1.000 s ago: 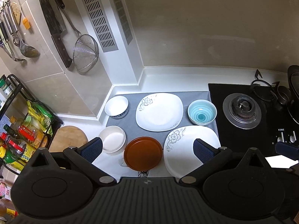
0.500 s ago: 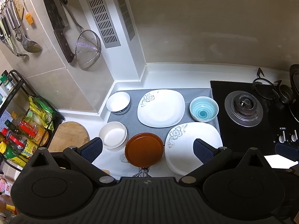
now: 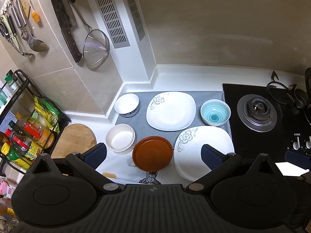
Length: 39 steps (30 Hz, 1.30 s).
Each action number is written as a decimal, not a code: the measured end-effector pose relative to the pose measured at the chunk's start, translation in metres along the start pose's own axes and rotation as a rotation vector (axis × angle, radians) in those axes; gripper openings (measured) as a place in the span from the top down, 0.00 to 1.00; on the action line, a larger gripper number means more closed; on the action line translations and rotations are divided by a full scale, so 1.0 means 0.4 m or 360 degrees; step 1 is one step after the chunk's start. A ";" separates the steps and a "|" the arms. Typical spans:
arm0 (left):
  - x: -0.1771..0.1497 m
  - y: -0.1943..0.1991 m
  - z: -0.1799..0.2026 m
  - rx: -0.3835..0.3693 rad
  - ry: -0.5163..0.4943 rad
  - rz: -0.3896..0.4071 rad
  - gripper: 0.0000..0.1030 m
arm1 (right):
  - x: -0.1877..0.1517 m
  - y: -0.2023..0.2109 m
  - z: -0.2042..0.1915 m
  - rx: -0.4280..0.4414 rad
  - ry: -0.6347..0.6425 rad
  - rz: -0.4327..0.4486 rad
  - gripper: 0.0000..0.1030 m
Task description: Organize plates and bowls
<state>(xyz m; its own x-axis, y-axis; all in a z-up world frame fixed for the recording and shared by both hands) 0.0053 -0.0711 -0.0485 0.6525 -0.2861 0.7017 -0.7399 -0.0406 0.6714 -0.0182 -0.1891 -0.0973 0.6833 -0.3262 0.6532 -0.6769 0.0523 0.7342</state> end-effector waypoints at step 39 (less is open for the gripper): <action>-0.181 -0.928 -0.090 -0.0886 0.0447 -0.0962 0.51 | -0.231 -0.528 0.365 0.0156 -0.0906 -0.0180 0.00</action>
<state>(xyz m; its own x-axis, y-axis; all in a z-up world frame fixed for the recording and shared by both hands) 0.2389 -0.0008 -0.3400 0.9784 -0.1166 0.1705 -0.1135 0.3860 0.9155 0.0216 -0.3077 -0.3397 0.5167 -0.7814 0.3500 -0.6491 -0.0910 0.7552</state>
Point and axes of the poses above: each gripper's, at about its wrist camera, not at the fingertips, and y roughly against the way its jaws point, z to its right, x to its top, the point moved 2 cm from there along -y, roughly the way its jaws point, and after that the axes turned 7 degrees about z, right-handed, at the moved point
